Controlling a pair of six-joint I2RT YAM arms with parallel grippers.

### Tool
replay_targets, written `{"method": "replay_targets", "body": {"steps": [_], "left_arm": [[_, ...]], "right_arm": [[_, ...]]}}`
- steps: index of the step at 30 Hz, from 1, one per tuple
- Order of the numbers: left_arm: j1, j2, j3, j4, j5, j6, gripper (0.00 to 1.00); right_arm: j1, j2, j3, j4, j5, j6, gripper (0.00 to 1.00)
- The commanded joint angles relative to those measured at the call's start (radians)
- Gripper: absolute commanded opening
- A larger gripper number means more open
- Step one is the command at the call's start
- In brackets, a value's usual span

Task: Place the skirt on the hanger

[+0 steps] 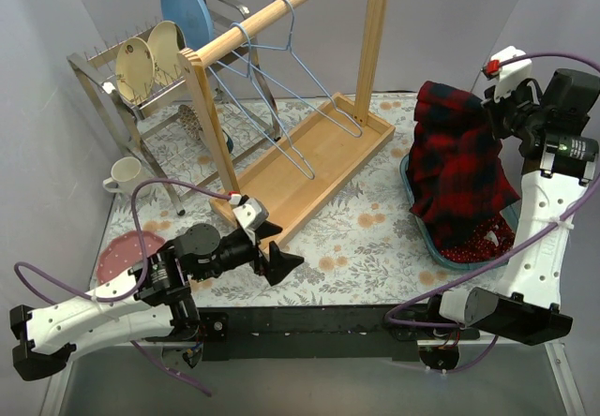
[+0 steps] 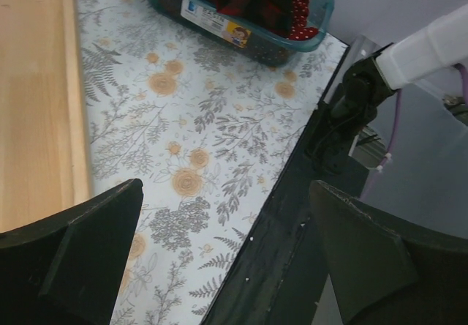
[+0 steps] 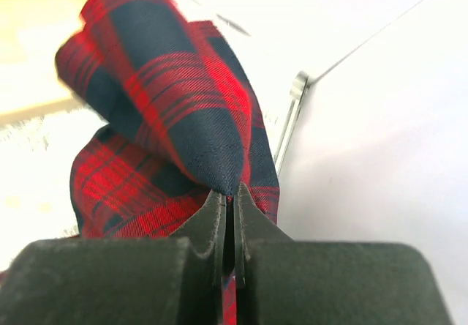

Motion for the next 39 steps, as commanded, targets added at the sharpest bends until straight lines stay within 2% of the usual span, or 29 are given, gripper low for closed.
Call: {"method": "replay_targets", "body": {"steps": [1, 9, 15, 20, 27, 33, 39], "left_arm": [[0.005, 0.054, 0.084, 0.036, 0.146, -0.049, 0.98], [0.005, 0.135, 0.142, 0.059, 0.260, -0.052, 0.98], [0.004, 0.166, 0.138, 0.093, 0.288, -0.052, 0.98], [0.004, 0.177, 0.160, 0.100, 0.323, -0.054, 0.98], [0.004, 0.140, 0.170, 0.100, 0.309, -0.037, 0.98], [0.004, 0.137, 0.171, 0.103, 0.294, -0.046, 0.98], [0.004, 0.132, 0.154, 0.110, 0.280, -0.058, 0.98]], "right_arm": [[0.001, -0.026, 0.132, 0.034, -0.066, 0.087, 0.01], [0.001, -0.033, 0.292, 0.137, -0.238, 0.299, 0.01], [0.001, -0.043, 0.345, 0.314, -0.326, 0.544, 0.01], [0.001, -0.042, 0.368, 0.475, -0.433, 0.812, 0.01], [0.001, 0.004, 0.439, 0.643, -0.508, 1.049, 0.01], [0.013, -0.016, 0.392, 0.705, -0.545, 1.137, 0.01], [0.104, -0.097, 0.162, 0.662, -0.521, 1.060, 0.01]]}}
